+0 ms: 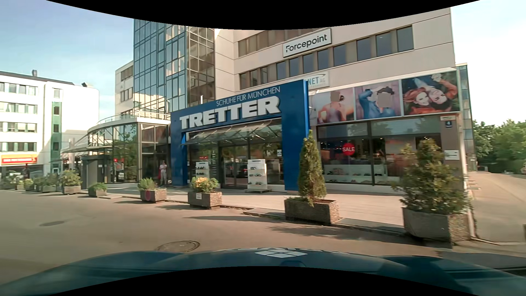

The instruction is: Follow the waypoints while adhering to traffic rules and regulations

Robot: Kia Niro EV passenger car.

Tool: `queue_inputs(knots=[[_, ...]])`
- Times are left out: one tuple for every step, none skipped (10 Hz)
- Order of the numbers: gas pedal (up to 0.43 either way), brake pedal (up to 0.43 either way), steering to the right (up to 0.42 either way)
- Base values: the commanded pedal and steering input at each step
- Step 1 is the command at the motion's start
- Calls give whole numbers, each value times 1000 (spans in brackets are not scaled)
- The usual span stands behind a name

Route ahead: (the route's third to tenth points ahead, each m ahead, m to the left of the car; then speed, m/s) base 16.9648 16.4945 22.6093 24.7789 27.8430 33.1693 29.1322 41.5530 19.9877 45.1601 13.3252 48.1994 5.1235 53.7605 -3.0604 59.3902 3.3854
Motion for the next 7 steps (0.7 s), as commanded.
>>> queue_inputs(knots=[[138,0,-659],[138,0,-653],[150,0,-647],[150,0,-644],[150,0,-630],[150,0,-602],[150,0,-579]])
